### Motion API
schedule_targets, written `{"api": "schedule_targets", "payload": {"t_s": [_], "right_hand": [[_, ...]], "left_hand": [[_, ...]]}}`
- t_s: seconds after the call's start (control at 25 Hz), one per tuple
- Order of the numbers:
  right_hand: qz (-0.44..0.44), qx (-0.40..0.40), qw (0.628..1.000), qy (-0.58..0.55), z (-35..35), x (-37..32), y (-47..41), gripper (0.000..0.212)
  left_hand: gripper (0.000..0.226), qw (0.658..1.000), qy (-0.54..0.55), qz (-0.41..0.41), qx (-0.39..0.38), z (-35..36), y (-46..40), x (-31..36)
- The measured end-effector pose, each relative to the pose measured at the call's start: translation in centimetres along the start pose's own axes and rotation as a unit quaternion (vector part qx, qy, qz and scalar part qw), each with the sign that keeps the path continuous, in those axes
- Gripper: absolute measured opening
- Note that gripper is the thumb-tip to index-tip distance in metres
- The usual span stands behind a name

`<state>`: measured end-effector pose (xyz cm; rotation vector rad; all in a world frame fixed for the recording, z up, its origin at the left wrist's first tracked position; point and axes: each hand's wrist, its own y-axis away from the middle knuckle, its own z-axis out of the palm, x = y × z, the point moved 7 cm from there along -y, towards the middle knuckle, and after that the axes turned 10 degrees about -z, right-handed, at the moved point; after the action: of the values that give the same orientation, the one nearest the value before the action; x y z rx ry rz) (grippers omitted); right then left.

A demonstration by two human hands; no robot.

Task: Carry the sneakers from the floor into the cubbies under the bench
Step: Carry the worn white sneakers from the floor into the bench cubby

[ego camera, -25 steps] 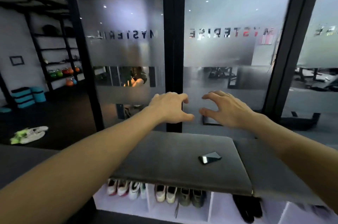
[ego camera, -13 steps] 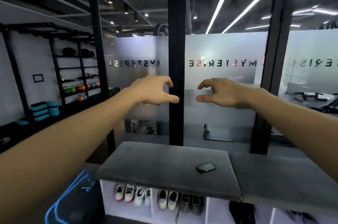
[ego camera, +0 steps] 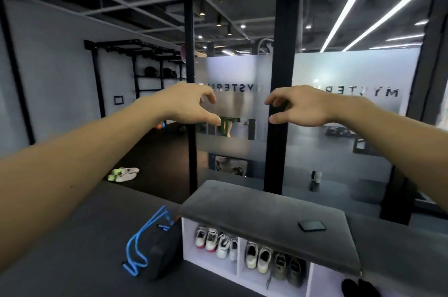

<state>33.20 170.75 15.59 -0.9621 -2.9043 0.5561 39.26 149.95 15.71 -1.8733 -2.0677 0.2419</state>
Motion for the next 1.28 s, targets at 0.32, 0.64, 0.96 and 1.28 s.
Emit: {"api": "schedule_targets", "payload": {"t_s": [0.32,0.64,0.96,1.28], "right_hand": [[-0.076,0.009,0.996,-0.055,7.0,-15.6,-15.5,0.044],[-0.176,0.003,0.981,-0.087,17.1,-33.5,-35.4,0.041],[-0.212,-0.030,0.969,-0.124,31.8,-36.8,-55.7,0.038],[-0.233,-0.058,0.959,-0.147,42.4,-38.4,-80.0,0.035]], "left_hand": [[0.063,0.995,-0.056,-0.086,-0.008,-4.5,5.1,-22.0],[0.062,0.981,-0.092,-0.168,-0.007,-7.9,5.3,-46.1],[0.060,0.969,-0.063,-0.237,-0.007,-1.2,-1.6,-68.6],[0.057,0.965,-0.054,-0.255,-0.025,3.2,-15.8,-87.5]]}}
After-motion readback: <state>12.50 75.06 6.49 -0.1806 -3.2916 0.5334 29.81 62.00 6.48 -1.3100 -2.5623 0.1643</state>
